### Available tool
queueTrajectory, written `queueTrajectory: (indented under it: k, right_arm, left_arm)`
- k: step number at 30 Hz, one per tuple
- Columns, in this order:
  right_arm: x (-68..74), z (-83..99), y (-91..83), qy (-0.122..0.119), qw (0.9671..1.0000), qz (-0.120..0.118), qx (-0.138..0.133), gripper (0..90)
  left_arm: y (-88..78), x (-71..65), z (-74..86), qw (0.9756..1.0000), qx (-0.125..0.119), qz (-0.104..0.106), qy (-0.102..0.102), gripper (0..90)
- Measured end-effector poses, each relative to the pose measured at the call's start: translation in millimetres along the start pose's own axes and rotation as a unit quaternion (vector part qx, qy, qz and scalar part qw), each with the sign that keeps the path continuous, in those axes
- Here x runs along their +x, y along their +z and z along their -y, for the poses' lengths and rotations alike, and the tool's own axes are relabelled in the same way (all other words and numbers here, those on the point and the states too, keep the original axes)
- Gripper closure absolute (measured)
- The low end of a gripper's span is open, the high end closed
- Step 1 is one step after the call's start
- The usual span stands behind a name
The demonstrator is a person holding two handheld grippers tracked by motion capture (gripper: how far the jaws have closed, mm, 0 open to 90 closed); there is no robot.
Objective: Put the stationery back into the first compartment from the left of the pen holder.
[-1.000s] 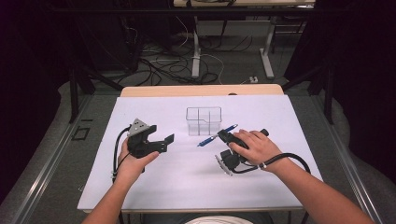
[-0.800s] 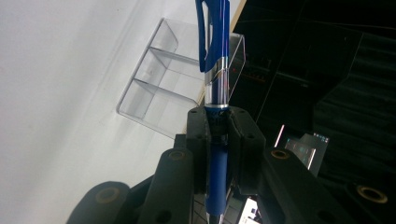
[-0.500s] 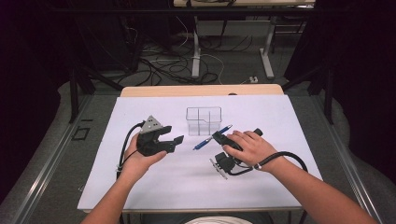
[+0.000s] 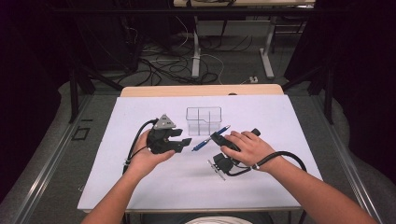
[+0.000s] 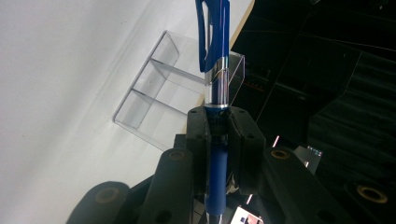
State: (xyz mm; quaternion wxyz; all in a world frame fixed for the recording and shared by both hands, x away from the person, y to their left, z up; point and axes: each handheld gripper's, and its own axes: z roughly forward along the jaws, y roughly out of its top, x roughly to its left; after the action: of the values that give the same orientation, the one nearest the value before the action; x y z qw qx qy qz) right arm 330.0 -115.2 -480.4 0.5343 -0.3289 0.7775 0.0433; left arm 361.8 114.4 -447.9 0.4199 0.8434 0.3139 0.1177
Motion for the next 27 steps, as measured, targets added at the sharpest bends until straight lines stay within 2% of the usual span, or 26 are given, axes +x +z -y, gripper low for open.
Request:
queueTrajectory:
  k: [4, 5, 6, 8, 10, 11, 12, 13, 17, 23, 25, 26, 27]
  right_arm:
    - [1.1, -0.7, -0.4, 0.000, 1.0000, -0.003, 0.001, 79.5]
    - [1.4, -0.9, -0.2, -0.001, 1.0000, -0.003, 0.001, 79.5]
    - [2.2, -1.1, -0.4, 0.001, 1.0000, -0.004, 0.003, 79.5]
    - [1.4, -1.7, 0.1, -0.008, 1.0000, -0.001, -0.001, 79.5]
    - [2.4, -2.1, 0.4, -0.002, 1.0000, -0.002, 0.000, 79.5]
    - [3.2, -2.4, 0.2, 0.003, 1.0000, -0.004, 0.003, 79.5]
    - [3.5, -2.5, 0.1, 0.005, 1.0000, -0.005, 0.005, 79.5]
    - [2.3, -3.0, 0.4, -0.003, 1.0000, -0.005, 0.003, 79.5]
    - [3.6, -3.6, 0.7, -0.003, 1.0000, -0.004, 0.002, 79.5]
    - [3.5, -4.9, 1.7, -0.010, 0.9999, 0.001, -0.001, 79.5]
    - [0.1, -6.0, 3.9, -0.035, 0.9992, 0.005, -0.016, 79.5]
    - [0.0, -6.4, 4.3, -0.040, 0.9990, 0.006, -0.018, 79.5]
    - [1.9, -6.5, 3.9, -0.031, 0.9994, 0.005, -0.014, 79.5]
  left_arm:
    - [3.2, -4.0, -5.0, 0.9999, 0.014, 0.009, 0.001, 53.6]
    - [3.1, -5.1, -6.3, 0.9996, 0.024, 0.016, -0.001, 55.1]
    - [5.1, -6.3, -7.1, 0.9997, 0.020, 0.012, 0.004, 55.8]
    - [6.8, -9.3, -9.0, 0.9995, 0.029, 0.011, 0.010, 56.2]
    - [9.2, -12.2, -10.7, 0.9994, 0.028, 0.015, 0.010, 56.2]
    - [8.6, -12.6, -12.2, 0.9990, 0.038, 0.020, 0.015, 56.3]
    - [10.1, -13.8, -12.4, 0.9992, 0.034, 0.018, 0.015, 56.6]
    - [10.0, -14.3, -13.8, 0.9988, 0.041, 0.019, 0.018, 57.3]
    - [12.9, -16.9, -16.5, 0.9985, 0.048, 0.020, 0.015, 59.2]
    - [18.3, -20.4, -19.1, 0.9974, 0.063, 0.026, 0.025, 61.7]
    - [20.4, -21.7, -19.8, 0.9970, 0.067, 0.031, 0.025, 62.8]
    - [21.2, -21.7, -20.2, 0.9965, 0.071, 0.032, 0.030, 63.3]
    - [22.4, -22.4, -20.3, 0.9963, 0.072, 0.036, 0.028, 63.7]
